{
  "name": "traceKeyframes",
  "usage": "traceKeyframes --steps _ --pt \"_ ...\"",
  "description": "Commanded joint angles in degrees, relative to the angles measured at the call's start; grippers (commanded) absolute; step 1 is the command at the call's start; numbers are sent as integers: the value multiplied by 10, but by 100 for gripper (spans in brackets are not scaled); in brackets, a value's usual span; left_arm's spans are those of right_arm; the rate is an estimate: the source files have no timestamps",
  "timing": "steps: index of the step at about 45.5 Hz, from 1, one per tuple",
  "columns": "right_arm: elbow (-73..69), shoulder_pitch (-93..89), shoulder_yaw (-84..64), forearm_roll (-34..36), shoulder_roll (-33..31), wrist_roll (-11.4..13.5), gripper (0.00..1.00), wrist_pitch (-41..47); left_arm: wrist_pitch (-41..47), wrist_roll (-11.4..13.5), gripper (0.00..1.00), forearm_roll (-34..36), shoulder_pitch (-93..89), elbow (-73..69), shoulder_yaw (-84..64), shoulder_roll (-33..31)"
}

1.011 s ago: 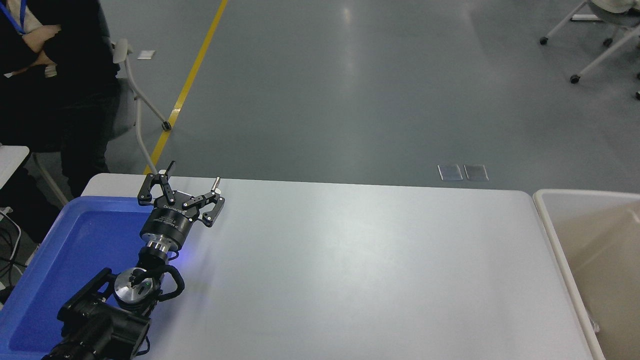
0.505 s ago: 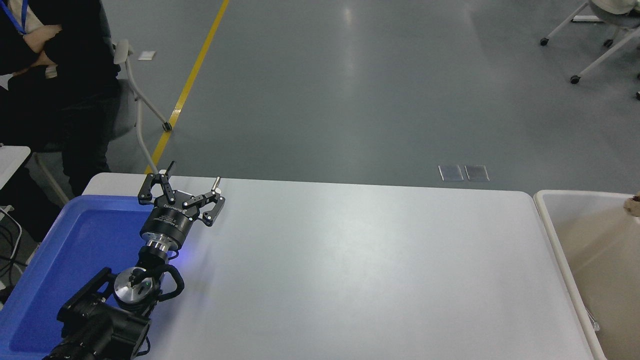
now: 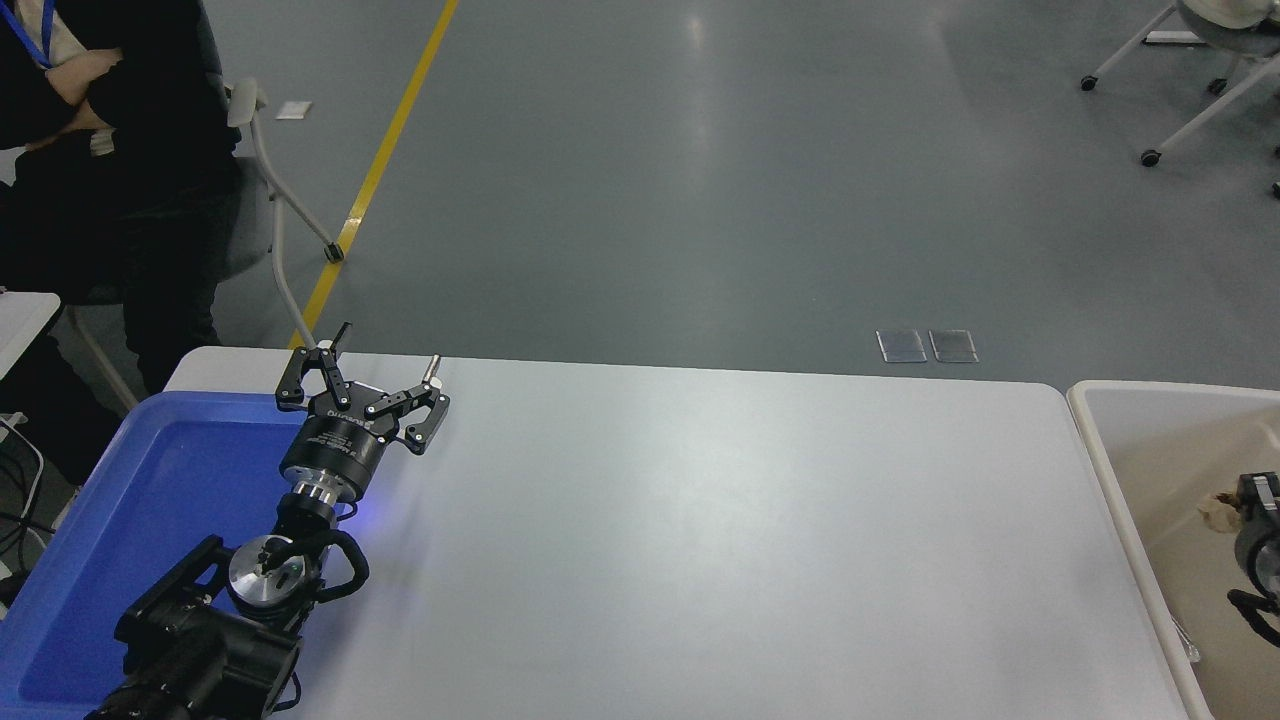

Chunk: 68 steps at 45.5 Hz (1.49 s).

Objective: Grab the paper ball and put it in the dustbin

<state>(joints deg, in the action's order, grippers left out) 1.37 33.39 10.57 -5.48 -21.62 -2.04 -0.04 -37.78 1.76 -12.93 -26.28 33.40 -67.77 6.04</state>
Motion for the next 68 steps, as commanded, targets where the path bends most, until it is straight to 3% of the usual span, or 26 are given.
traceKeyframes --steps 1,26,33,40,53,68 --pt "0 -5 9 25 -1 0 100 -8 1 0 99 -1 0 0 0 -1" --pt "-6 55 16 28 -61 0 100 16 0 0 99 0 0 0 1 -1" --pt "-17 97 30 77 -62 0 100 18 0 0 99 -1 0 0 1 0" --pt "-78 131 64 119 -65 -1 100 18 1 0 99 0 0 0 1 0" --pt "-304 138 238 121 -76 -1 100 31 1 0 99 -1 0 0 1 0" --pt "-405 108 310 122 -21 -5 100 96 1 0 99 -1 0 0 1 0"
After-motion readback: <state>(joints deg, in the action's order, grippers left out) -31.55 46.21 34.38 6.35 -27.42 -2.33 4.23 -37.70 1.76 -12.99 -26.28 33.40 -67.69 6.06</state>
